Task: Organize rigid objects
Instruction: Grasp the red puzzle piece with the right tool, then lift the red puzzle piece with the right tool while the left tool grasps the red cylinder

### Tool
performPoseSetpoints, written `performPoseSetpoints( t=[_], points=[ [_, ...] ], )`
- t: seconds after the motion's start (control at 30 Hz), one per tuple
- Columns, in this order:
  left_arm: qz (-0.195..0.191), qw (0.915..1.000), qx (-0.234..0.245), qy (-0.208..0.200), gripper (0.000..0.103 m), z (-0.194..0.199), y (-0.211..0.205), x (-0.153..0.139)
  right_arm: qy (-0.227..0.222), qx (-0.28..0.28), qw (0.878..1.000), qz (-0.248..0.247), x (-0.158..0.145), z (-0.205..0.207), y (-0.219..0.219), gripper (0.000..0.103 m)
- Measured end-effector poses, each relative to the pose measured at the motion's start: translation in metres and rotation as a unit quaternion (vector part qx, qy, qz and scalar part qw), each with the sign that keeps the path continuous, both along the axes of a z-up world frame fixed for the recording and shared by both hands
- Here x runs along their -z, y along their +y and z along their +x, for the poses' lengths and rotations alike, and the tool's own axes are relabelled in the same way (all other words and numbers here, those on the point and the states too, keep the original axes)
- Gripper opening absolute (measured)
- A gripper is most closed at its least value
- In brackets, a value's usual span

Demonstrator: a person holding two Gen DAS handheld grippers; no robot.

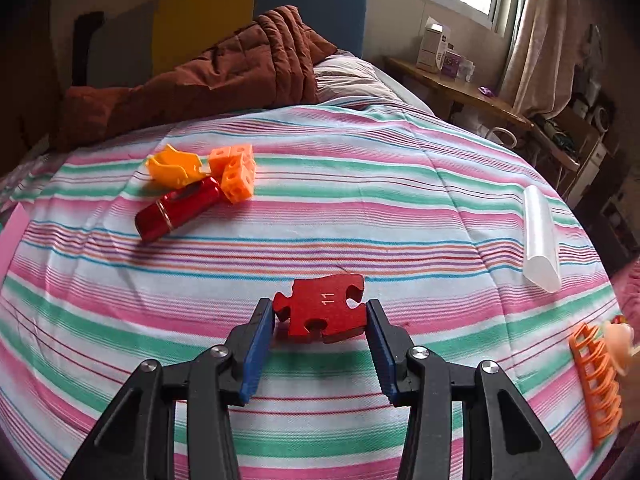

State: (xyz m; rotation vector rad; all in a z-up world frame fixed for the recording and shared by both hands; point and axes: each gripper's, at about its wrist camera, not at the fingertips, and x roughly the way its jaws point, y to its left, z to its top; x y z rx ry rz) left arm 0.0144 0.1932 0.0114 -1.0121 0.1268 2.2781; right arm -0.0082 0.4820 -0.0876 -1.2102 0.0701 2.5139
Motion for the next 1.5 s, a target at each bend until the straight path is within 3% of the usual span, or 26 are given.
performPoseSetpoints(
  t=[0.13, 0.37, 0.53, 0.8, 1.1, 1.13, 1.2, 1.3, 1.5],
  points=[
    [-0.012, 0.9998, 0.013, 0.000, 0.056, -0.010, 0.034, 0.002, 0.013, 0.021, 0.999, -0.031, 0.004, 0.007, 0.014, 0.046],
    [-0.025, 0.9992, 0.026, -0.020, 0.056, -0.045, 0.096, 0.013, 0.021, 0.023, 0.999, -0.023, 0.006, 0.010, 0.012, 0.047],
    [-0.075, 0.9956, 0.043, -0.037, 0.056, -0.076, 0.142, 0.038, 0.023, 0.023, 0.999, -0.018, 0.007, 0.010, 0.010, 0.047],
    [-0.146, 0.9882, 0.042, -0.016, 0.056, -0.118, 0.187, 0.074, 0.028, 0.024, 0.999, -0.023, 0.009, 0.010, 0.011, 0.047],
    [-0.131, 0.9892, 0.060, -0.024, 0.056, -0.139, 0.206, 0.091, 0.032, 0.027, 0.999, -0.026, 0.009, 0.011, 0.012, 0.047],
    [-0.131, 0.9889, 0.067, -0.023, 0.055, -0.138, 0.208, 0.092, 0.032, 0.027, 0.999, -0.026, 0.009, 0.011, 0.012, 0.047],
    [-0.132, 0.9876, 0.083, -0.021, 0.037, -0.136, 0.211, 0.096, 0.032, 0.027, 0.999, -0.026, 0.009, 0.010, 0.012, 0.047],
    [-0.122, 0.9884, 0.089, -0.014, 0.027, -0.132, 0.210, 0.099, 0.033, 0.028, 0.999, -0.027, 0.009, 0.011, 0.012, 0.047],
    [-0.119, 0.9891, 0.086, 0.009, 0.026, -0.120, 0.200, 0.100, 0.034, 0.029, 0.999, -0.025, 0.009, 0.012, 0.012, 0.047]
  ],
)
